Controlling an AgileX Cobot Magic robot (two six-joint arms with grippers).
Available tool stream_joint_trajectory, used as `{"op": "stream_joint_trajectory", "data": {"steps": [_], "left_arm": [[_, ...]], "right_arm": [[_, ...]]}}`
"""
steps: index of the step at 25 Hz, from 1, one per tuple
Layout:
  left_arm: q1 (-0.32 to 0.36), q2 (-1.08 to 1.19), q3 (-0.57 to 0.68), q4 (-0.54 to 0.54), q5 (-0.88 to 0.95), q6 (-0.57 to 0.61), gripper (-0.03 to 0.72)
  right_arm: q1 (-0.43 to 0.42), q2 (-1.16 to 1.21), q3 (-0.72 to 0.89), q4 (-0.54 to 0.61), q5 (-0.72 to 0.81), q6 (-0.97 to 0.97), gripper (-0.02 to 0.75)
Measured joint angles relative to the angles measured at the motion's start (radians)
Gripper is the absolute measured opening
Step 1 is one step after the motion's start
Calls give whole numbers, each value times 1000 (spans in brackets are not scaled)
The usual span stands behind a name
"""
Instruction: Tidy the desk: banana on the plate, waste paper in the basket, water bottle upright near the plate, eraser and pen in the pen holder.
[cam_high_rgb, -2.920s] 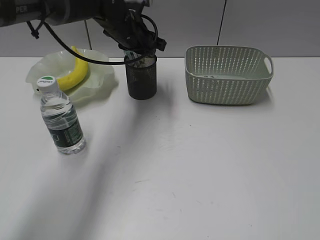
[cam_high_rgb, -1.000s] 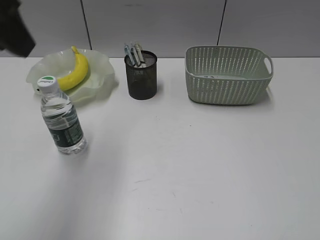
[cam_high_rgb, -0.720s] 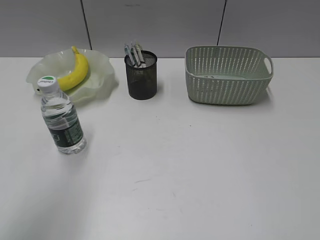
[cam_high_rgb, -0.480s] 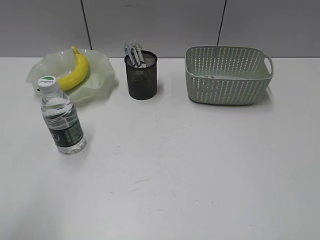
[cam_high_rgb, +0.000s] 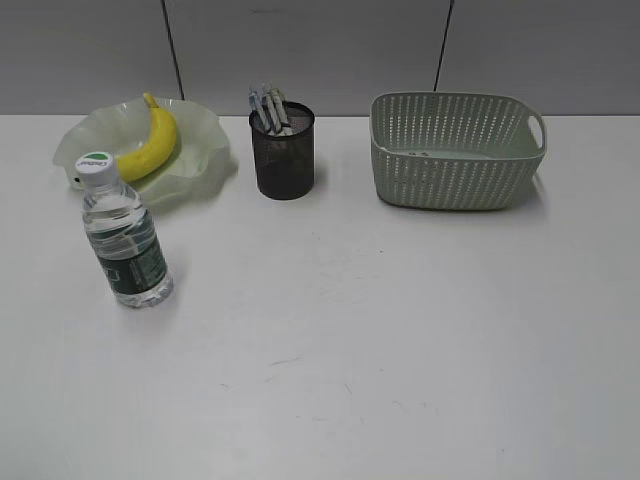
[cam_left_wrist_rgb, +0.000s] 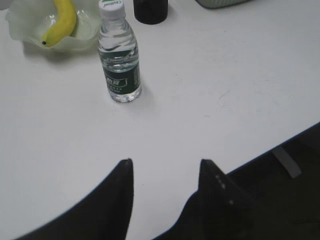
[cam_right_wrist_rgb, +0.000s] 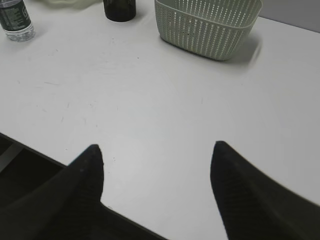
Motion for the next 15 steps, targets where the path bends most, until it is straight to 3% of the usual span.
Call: {"op": "stream_joint_trajectory", "data": {"steps": [15], "left_arm": [[0,-13,5,-4,-2,0,265]], "right_arm": [[0,0,0,0,0,1,531]]}}
